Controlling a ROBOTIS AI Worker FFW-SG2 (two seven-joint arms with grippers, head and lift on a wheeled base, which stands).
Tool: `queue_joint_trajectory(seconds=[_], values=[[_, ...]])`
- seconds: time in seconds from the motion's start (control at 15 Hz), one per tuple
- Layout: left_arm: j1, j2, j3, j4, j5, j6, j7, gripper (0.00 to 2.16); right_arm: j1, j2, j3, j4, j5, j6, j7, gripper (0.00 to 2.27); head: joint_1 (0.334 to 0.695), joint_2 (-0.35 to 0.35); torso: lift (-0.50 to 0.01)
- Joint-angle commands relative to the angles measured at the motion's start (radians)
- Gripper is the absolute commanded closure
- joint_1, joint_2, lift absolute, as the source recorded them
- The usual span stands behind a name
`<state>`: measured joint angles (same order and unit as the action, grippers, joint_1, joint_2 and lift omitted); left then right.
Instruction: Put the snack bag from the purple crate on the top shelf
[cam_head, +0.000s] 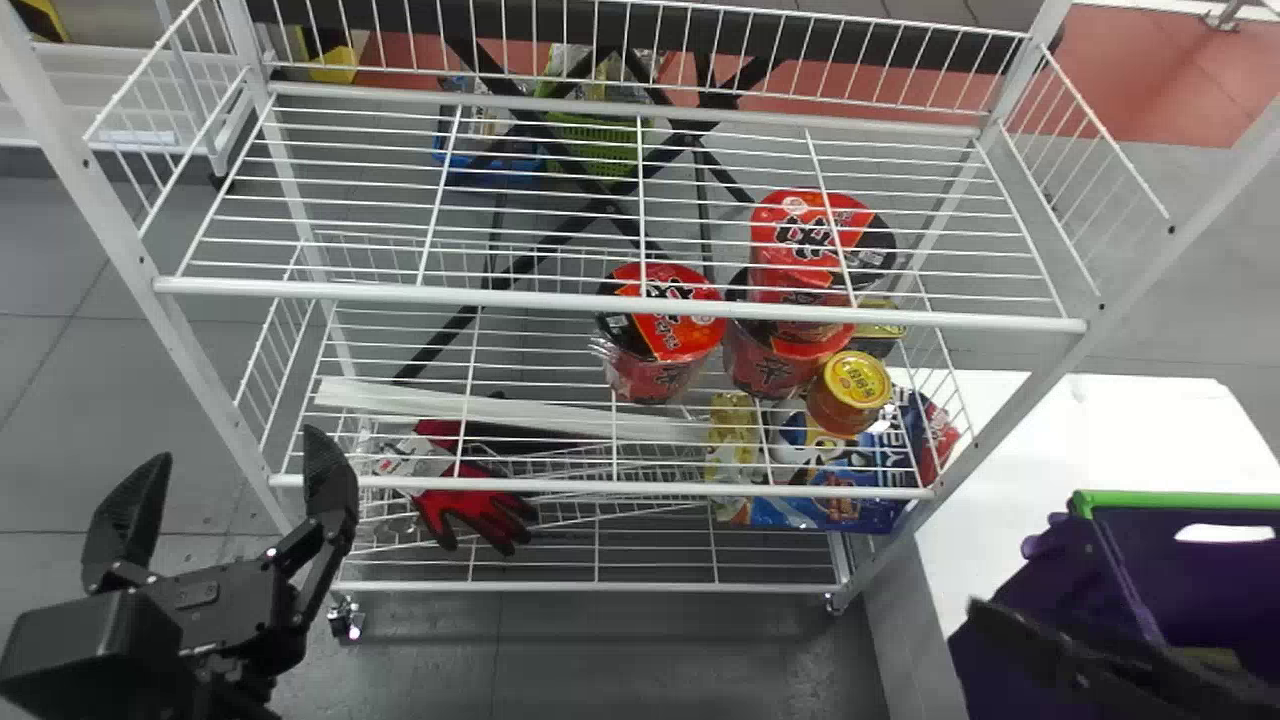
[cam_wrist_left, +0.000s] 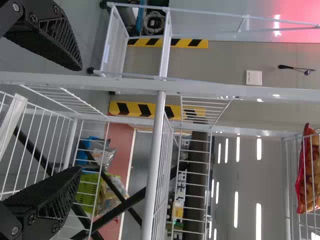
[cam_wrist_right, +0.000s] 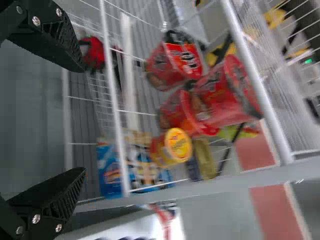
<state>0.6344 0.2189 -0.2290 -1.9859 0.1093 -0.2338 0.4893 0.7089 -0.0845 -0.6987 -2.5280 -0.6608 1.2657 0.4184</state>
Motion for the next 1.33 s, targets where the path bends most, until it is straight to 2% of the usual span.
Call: queue_joint_trajectory(seconds=[0.0, 0.07, 0.13, 0.2, 0.27, 0.33, 0.47, 0.6, 0.73, 0.93, 1.2, 1.27], values=[[-0.002, 0.002, -0.001, 0.001, 0.001, 0.000, 0.000, 0.11, -0.035, 0.005, -0.265, -0.078, -0.197, 0.306, 0.002, 0.12, 0.695, -0.145, -0.451], [-0.002, 0.000, -0.001, 0.002, 0.003, 0.000, 0.000, 0.11, -0.078, 0.014, -0.338, -0.081, -0.212, 0.306, 0.011, 0.12, 0.695, -0.159, -0.451], [-0.005, 0.004, -0.001, 0.004, 0.006, 0.000, 0.000, 0.11, -0.151, 0.029, -0.450, -0.080, -0.212, 0.306, 0.049, 0.12, 0.695, -0.203, -0.451], [-0.009, 0.008, -0.001, 0.007, 0.012, -0.003, 0.000, 0.11, -0.223, 0.025, -0.555, -0.077, -0.223, 0.306, 0.079, 0.12, 0.695, -0.229, -0.451], [-0.012, 0.011, -0.006, 0.010, 0.017, -0.003, 0.000, 0.11, -0.269, 0.005, -0.656, -0.061, -0.255, 0.306, 0.115, 0.12, 0.695, -0.264, -0.451], [-0.018, 0.011, -0.006, 0.009, 0.017, -0.003, -0.002, 0.11, -0.275, -0.038, -0.728, -0.023, -0.303, 0.306, 0.131, 0.12, 0.695, -0.295, -0.451], [-0.028, 0.014, -0.009, 0.018, 0.024, -0.003, -0.002, 0.11, -0.232, -0.090, -0.794, 0.054, -0.324, 0.306, 0.137, 0.12, 0.695, -0.350, -0.451], [-0.039, 0.016, -0.015, 0.036, 0.032, -0.018, -0.002, 0.11, -0.190, -0.150, -0.792, 0.184, -0.273, 0.306, 0.145, 0.12, 0.695, -0.350, -0.451], [-0.042, 0.014, -0.015, 0.049, 0.038, -0.040, -0.003, 0.11, -0.169, -0.187, -0.754, 0.279, -0.161, 0.306, 0.161, 0.12, 0.695, -0.350, -0.451], [-0.048, 0.014, -0.015, 0.068, 0.046, -0.058, -0.003, 0.11, -0.155, -0.248, -0.654, 0.414, 0.010, 0.306, 0.224, 0.12, 0.695, -0.350, -0.451], [-0.051, 0.014, -0.009, 0.088, 0.059, -0.104, -0.003, 0.11, -0.163, -0.348, -0.518, 0.580, 0.150, 0.306, 0.232, 0.12, 0.695, -0.350, -0.451], [-0.051, 0.014, -0.006, 0.093, 0.063, -0.114, -0.003, 0.11, -0.175, -0.362, -0.493, 0.604, 0.188, 0.306, 0.232, 0.12, 0.695, -0.350, -0.451]])
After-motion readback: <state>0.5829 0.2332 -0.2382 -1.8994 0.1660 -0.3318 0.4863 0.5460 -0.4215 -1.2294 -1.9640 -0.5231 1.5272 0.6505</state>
